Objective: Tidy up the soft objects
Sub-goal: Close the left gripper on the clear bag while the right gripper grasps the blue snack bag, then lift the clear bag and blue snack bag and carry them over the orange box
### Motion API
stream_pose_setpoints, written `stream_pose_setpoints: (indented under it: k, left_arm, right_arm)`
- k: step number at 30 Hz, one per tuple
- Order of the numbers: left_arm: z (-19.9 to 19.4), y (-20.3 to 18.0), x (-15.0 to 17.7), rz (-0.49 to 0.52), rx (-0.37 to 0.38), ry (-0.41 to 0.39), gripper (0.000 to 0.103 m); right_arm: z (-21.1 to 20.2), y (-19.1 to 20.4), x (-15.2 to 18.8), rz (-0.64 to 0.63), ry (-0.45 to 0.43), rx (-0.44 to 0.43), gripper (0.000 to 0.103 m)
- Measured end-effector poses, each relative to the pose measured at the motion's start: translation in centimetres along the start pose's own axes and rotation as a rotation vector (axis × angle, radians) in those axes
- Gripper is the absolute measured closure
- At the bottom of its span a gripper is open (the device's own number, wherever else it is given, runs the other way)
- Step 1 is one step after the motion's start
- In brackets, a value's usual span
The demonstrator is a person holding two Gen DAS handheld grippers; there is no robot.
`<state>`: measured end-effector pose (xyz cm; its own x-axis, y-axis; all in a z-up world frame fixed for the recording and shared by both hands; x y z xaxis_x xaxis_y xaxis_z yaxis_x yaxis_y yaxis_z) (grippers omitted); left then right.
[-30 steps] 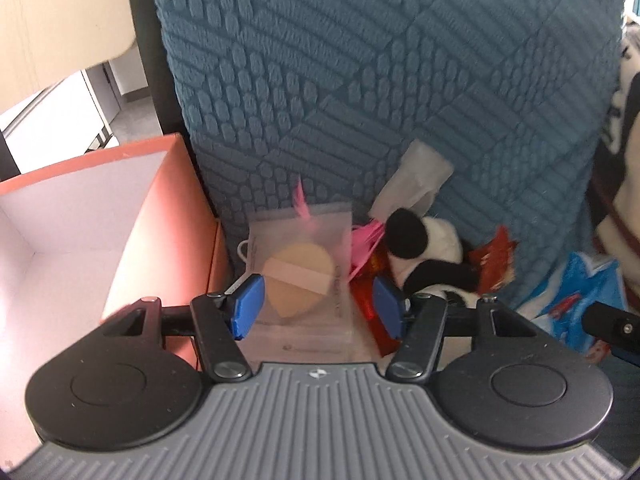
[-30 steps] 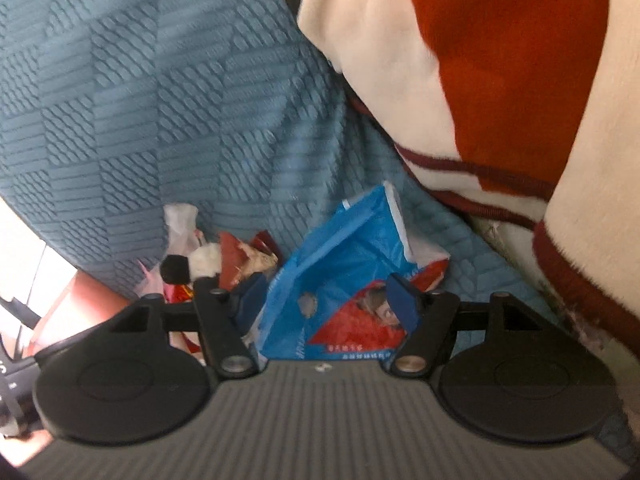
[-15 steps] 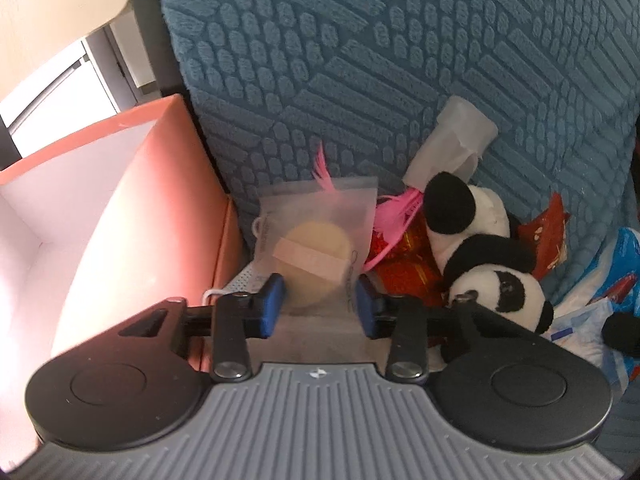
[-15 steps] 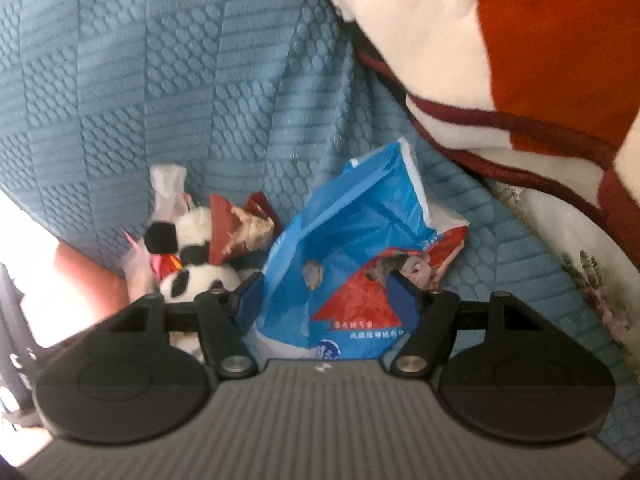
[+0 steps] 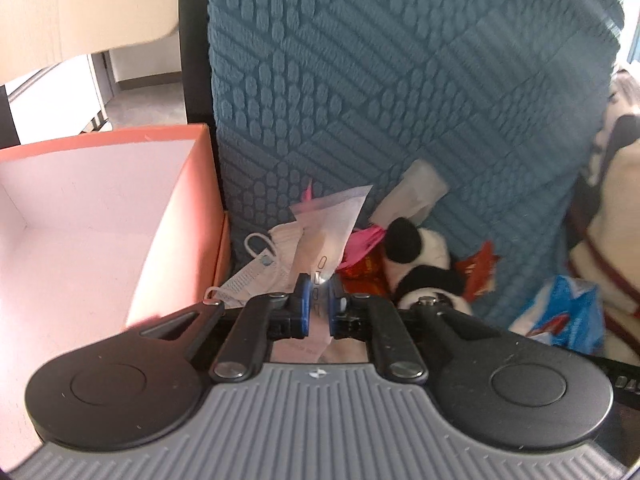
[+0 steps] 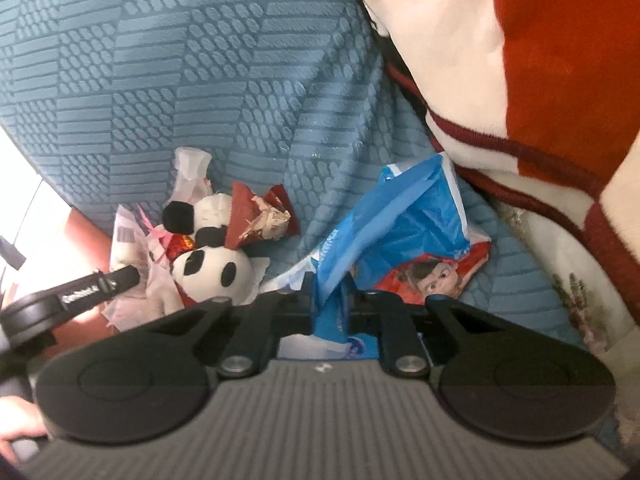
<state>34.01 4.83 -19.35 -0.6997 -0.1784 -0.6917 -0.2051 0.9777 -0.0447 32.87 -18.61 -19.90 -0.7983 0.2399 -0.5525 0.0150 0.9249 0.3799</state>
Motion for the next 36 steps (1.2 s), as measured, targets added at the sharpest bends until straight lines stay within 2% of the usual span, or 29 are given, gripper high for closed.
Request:
stream_pose_setpoints:
  k: [8, 14, 26, 32, 36]
  left_arm:
    - [-4.7, -0.5, 0.4, -0.017, 0.103, -0.016, 0.093]
    - [-6.5, -0.7, 1.5, -0.036, 0.153, 0.004, 0.093]
    - [-9.0, 0.0, 4.0, -0.02, 0.175, 0.019, 0.093]
    - [-10.1, 0.0, 5.6, -0.006, 0.176, 0.032, 0.093]
    - [-10.9, -0.2, 6.3, 0.014, 0.185, 0.03, 0.093]
  right_arm:
    - [-2.8, 0.8, -0.1, -0.068, -0.037, -0.013, 0.089]
    - [-4.1, 1.3, 0.8, -0.104, -0.007, 0.007, 0.089]
    - [-6.6, 1.5, 2.6, -0.119, 0.016, -0.009, 0.089]
    - [-7.8, 2.7, 4.4, -0.177, 0.016, -0.01, 0.089]
    - [-9.0, 3.2, 5.6, -0.173, 0.014, -0.024, 0.089]
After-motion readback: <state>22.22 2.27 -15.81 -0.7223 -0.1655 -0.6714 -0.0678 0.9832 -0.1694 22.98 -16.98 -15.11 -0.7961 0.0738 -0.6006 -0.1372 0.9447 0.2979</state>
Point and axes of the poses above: each gripper's, at about its wrist camera, not at the fingertips, and z roughly the way its jaws point, y to its left, x to its underside, the point moved 3 cm from there along z, roughly the way its jaws point, and after that the axes turned 1 degree about -x, right-handed, at the moved point
